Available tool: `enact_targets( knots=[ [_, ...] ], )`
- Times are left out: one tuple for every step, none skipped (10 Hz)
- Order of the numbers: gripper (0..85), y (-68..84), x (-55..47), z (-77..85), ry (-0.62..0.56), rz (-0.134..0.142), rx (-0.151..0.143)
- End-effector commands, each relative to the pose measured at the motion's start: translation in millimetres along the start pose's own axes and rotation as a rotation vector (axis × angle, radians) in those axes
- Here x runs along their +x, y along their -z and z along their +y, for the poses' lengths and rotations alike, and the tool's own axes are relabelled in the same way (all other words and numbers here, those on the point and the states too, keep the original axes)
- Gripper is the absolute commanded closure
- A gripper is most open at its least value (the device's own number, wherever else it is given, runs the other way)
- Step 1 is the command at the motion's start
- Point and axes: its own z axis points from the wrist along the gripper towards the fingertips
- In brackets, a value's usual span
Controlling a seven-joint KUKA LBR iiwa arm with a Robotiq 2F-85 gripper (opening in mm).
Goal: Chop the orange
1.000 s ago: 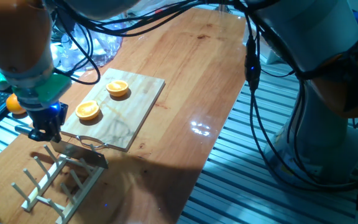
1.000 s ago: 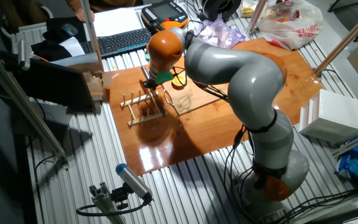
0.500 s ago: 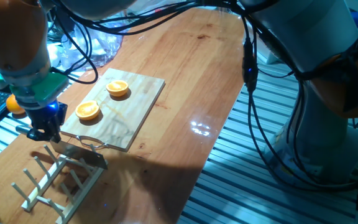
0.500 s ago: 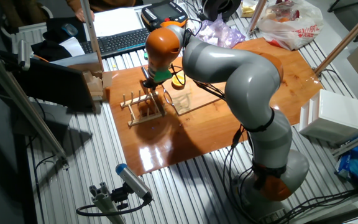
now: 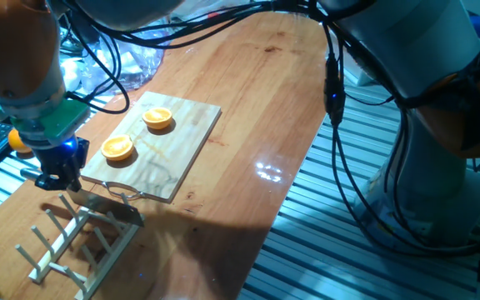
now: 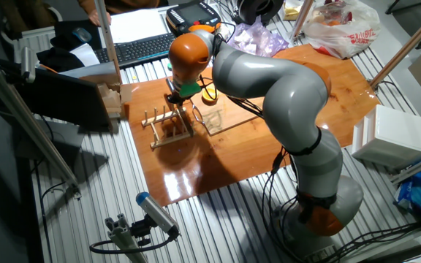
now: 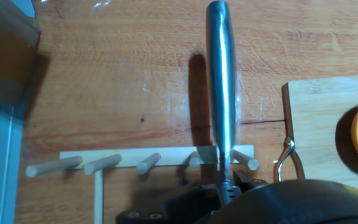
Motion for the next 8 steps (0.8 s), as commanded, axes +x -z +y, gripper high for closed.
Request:
enact_targets(
  knots=[
    [68.0,0.0,0.0,0.1,-0.001,0.002,0.002],
    [68.0,0.5,-0.1,0.4,-0.004,-0.001,0.003],
    [68.0,1.8,-0.2,0.9,-0.006,0.001,0.001],
    [68.0,5.3,-0.2,1.5,-0.009,0.010,-0.013],
    [68.0,12.0,-0.3,2.9,-0.012,0.021,-0.030],
    [68.0,19.9,-0.5,4.9,-0.012,0.025,-0.025],
    [68.0,29.2,-0.5,7.1,-0.012,0.029,-0.016],
    [68.0,38.4,0.3,8.7,-0.008,0.032,-0.006]
  ],
)
